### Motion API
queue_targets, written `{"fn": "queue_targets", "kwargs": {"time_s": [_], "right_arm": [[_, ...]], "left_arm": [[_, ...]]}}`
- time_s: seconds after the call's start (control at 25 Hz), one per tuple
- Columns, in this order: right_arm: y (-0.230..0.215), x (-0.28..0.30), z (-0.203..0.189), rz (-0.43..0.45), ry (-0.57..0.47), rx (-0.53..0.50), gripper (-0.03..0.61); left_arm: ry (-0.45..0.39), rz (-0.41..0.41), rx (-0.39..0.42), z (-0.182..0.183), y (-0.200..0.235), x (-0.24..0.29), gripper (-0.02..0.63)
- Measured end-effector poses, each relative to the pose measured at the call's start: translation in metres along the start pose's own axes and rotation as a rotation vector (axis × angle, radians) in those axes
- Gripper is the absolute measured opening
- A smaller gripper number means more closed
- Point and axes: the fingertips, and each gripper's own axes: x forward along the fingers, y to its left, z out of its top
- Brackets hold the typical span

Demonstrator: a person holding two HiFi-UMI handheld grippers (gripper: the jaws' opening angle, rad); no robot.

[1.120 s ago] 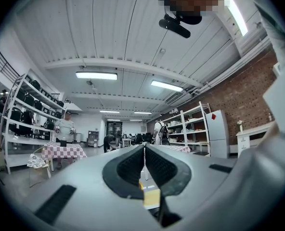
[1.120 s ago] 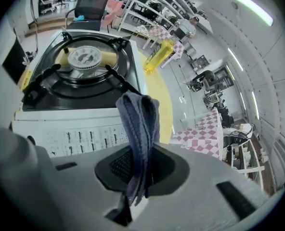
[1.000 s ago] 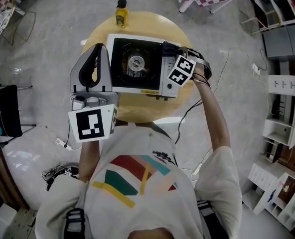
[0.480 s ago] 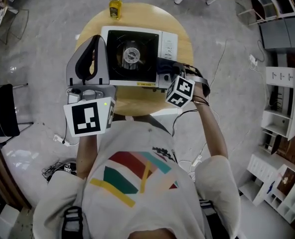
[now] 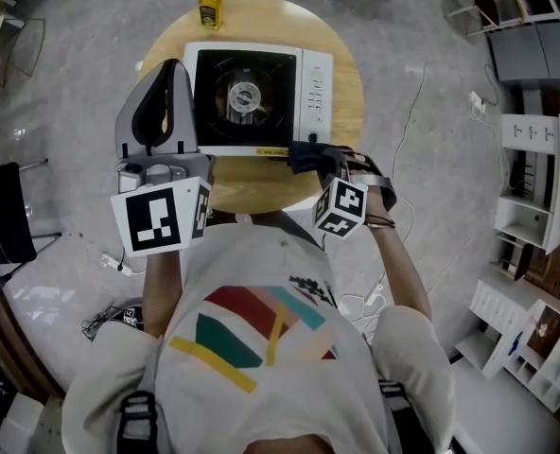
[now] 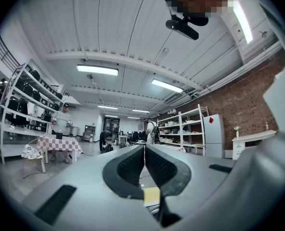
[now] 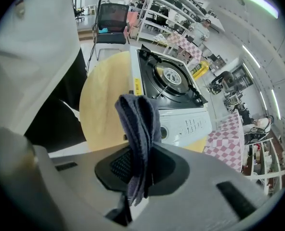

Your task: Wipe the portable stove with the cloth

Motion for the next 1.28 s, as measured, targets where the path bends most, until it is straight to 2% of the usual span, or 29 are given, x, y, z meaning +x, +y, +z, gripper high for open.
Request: {"fn": "queue_targets", "kwargs": {"time_s": [0.28, 0.48, 0.6, 0.76, 0.84, 1.04, 1.16, 1.28], "right_arm": [[0.009, -0.001, -0.004, 0.010, 0.014, 0.006, 0.032], [-0.006, -0.016, 0.009, -0.010, -0.019, 0.102, 0.032], [-0.008, -0.038, 0.055, 0.023, -0.125, 0.162, 0.032], [0.006, -0.045, 0.153, 0.118, -0.302, 0.184, 0.032], [0.013, -0.037, 0.200, 0.168, -0.349, 0.171, 0.032], [0.023, -0.013, 0.279, 0.177, -0.342, 0.087, 0.032], [0.033, 0.000, 0.297, 0.166, -0.300, 0.016, 0.032], [0.040, 0.013, 0.297, 0.146, -0.266, -0.034, 0.032]], "left_arm": [[0.002, 0.003, 0.003, -0.002, 0.005, 0.001, 0.008], [0.006, 0.042, 0.011, -0.002, 0.021, -0.006, 0.008], [0.021, 0.102, -0.015, -0.006, 0.043, -0.012, 0.008], [0.022, 0.174, -0.031, -0.009, 0.071, -0.026, 0.008], [0.028, 0.215, -0.032, -0.013, 0.086, -0.034, 0.008], [0.020, 0.336, -0.030, -0.019, 0.131, -0.064, 0.008], [0.003, 0.412, -0.022, -0.019, 0.161, -0.086, 0.008], [0.002, 0.475, -0.026, -0.020, 0.182, -0.103, 0.008]]}}
